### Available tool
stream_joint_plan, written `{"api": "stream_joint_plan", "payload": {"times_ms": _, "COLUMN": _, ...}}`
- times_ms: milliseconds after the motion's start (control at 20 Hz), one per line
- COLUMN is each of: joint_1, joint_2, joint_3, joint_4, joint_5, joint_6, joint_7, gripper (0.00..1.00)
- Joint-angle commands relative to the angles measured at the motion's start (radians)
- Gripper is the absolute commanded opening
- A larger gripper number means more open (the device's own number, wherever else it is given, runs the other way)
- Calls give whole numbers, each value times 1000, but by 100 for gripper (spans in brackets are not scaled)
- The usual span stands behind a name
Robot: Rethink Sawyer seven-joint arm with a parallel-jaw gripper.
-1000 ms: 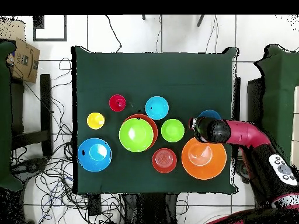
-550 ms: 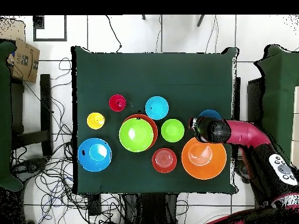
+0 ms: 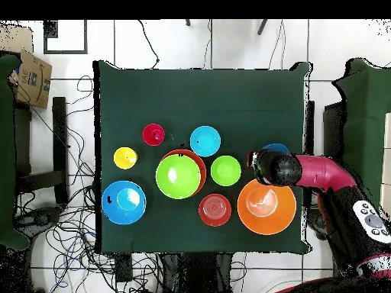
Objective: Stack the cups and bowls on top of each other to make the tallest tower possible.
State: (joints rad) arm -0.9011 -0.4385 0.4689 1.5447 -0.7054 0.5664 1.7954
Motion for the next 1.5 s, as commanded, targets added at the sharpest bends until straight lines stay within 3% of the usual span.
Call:
{"api": "stream_joint_plan", "payload": {"times_ms": 50, "joint_1": 102, "joint_2": -71, "joint_3": 34, "joint_4": 79, "joint_5": 36, "joint_6": 62, "joint_7": -20, "gripper": 0}}
{"api": "stream_joint_plan", "payload": {"times_ms": 750, "joint_1": 264, "joint_2": -162, "joint_3": -25, "joint_4": 87, "joint_5": 160, "joint_6": 105, "joint_7": 89, "gripper": 0}}
{"api": "stream_joint_plan", "payload": {"times_ms": 1500, "joint_1": 452, "joint_2": -124, "joint_3": -173, "joint_4": 121, "joint_5": 217, "joint_6": -60, "joint_7": 260, "gripper": 0}}
